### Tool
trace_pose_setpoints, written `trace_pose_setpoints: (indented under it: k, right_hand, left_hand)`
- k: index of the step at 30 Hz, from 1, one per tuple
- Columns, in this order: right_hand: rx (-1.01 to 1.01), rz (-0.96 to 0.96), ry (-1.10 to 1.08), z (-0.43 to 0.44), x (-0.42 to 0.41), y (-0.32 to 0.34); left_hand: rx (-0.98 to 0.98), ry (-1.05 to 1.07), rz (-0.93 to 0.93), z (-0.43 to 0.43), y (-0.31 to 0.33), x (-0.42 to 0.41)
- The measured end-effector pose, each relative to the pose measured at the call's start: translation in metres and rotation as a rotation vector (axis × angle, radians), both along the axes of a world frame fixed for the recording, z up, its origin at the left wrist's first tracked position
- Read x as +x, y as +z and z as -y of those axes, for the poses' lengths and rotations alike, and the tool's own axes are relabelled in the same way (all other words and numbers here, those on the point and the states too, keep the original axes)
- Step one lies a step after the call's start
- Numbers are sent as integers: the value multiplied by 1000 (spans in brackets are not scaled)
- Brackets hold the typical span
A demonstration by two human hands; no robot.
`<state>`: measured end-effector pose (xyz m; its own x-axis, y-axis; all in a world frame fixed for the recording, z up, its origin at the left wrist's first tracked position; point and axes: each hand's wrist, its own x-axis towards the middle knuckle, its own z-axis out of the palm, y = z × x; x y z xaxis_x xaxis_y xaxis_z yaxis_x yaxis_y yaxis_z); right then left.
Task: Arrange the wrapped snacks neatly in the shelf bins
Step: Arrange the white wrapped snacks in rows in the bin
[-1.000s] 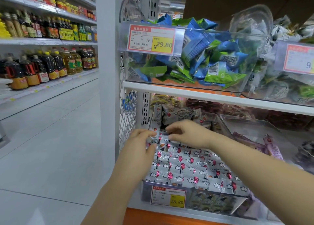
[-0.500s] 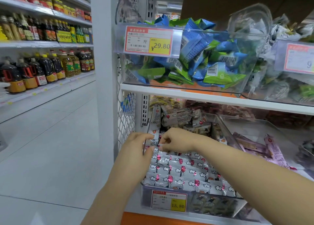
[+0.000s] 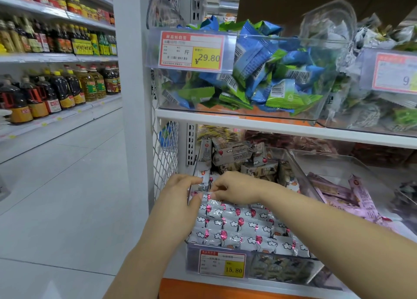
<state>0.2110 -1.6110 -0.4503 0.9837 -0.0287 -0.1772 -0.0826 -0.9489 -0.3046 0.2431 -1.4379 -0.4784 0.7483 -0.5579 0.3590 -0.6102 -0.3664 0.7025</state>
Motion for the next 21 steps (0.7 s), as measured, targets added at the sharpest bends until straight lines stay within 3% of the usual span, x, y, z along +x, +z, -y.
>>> trace_pose_setpoints:
  k: [7, 11, 14, 21]
  right_hand:
    - [291, -91, -238, 13, -14, 15]
    - [141, -182, -243, 23, -24, 13]
    - [203, -223, -279, 23, -28, 5]
    - [413, -43, -371, 33, -54, 35]
  left_hand:
    - [14, -15, -9, 0, -1, 0]
    - [14, -13, -6, -1, -3, 0]
    - [24, -8, 2, 0, -4, 1]
    - [42, -4, 6, 1, 0, 0]
